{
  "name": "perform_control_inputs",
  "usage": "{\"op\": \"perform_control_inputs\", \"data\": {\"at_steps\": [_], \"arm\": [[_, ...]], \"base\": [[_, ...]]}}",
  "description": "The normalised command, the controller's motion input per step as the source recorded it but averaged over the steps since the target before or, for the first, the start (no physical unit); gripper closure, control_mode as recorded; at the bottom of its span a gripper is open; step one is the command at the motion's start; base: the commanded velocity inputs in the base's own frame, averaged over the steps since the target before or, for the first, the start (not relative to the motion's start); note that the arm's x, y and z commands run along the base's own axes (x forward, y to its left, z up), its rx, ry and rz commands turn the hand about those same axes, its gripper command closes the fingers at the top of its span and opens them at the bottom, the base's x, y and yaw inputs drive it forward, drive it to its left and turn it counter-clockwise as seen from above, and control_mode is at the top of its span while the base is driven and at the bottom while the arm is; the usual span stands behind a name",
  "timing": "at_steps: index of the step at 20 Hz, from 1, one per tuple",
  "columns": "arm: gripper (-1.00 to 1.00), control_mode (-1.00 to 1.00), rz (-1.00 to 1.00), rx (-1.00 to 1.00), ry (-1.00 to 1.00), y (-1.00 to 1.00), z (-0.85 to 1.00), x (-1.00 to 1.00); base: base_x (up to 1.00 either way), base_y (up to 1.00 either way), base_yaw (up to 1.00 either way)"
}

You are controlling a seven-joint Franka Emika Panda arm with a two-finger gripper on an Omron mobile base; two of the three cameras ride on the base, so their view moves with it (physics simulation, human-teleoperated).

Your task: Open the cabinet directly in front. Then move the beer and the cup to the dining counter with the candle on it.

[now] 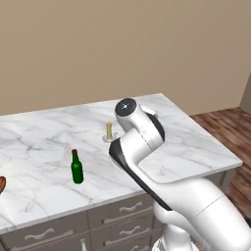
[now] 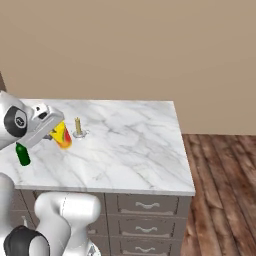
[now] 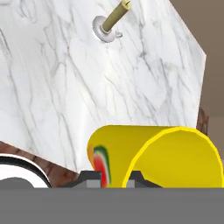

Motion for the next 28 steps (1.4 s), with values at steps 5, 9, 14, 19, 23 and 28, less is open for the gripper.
{"op": "perform_control_inputs", "data": {"at_steps": [5, 9, 14, 19, 23, 28], "arm": [[1.00, -1.00, 0.01, 0.01, 0.10, 0.00, -0.36, 0.10], [1.00, -1.00, 0.02, 0.02, 0.04, 0.01, -0.29, 0.10], [1.00, -1.00, 0.00, 0.01, 0.00, 0.03, -0.32, 0.19], [1.00, -1.00, 0.00, 0.00, 0.00, 0.08, -0.30, 0.35], [1.00, -1.00, 0.00, 0.01, 0.00, 0.08, -0.25, 0.38], [1.00, -1.00, 0.00, 0.03, 0.02, 0.07, -0.21, 0.38]], "base": [[0.00, 0.00, 0.00], [0.00, 0.00, 0.00], [0.00, 0.00, 0.00], [0.00, 0.00, 0.00], [0.00, 0.00, 0.00], [0.00, 0.00, 0.00]]}}
